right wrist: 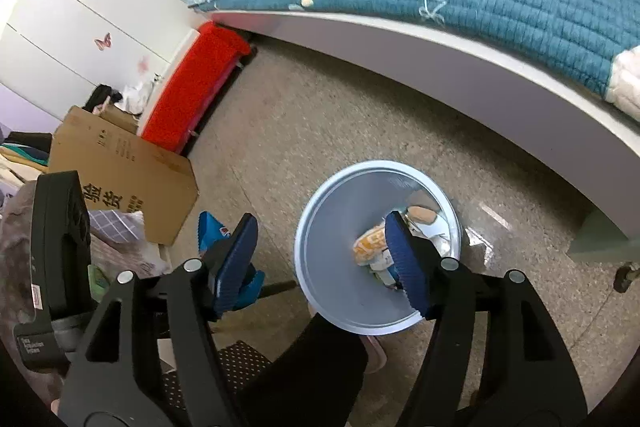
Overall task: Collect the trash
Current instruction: 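Carry both bags over the bucket and open both tools to drop them, then bring both open tools back to the table, then grasp the red paper bag with the left tool while the right tool grasps the orange cap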
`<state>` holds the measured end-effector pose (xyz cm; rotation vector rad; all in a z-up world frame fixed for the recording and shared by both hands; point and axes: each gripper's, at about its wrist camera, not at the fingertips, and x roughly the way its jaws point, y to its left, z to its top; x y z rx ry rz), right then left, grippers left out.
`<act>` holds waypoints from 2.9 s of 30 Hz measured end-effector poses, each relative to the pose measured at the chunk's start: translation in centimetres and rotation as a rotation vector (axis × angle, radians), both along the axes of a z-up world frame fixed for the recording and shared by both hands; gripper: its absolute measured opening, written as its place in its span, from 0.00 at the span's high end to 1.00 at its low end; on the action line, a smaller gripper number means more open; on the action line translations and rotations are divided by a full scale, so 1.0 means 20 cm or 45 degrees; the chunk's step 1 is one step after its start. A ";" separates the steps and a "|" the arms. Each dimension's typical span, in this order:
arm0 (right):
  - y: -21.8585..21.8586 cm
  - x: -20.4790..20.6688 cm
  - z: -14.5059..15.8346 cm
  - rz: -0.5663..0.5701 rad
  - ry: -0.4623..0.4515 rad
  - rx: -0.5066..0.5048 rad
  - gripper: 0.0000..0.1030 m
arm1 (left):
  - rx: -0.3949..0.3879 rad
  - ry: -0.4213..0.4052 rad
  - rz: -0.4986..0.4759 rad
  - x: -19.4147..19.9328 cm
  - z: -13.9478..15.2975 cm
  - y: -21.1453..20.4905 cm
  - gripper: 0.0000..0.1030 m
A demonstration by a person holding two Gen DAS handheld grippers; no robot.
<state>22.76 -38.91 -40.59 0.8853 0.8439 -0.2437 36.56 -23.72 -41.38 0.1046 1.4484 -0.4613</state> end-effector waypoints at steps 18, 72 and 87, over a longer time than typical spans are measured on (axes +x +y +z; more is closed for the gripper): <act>-0.02 -0.19 0.18 -0.062 -0.064 -0.008 0.35 | -0.055 -0.100 0.061 -0.11 0.29 0.10 0.33; 2.34 0.43 1.45 1.165 -0.404 -0.418 0.31 | 0.276 -0.765 0.673 -0.35 1.50 2.75 0.23; 2.55 0.76 1.39 1.210 -0.329 -0.486 0.31 | 0.287 -0.804 0.660 -0.22 1.51 2.76 0.83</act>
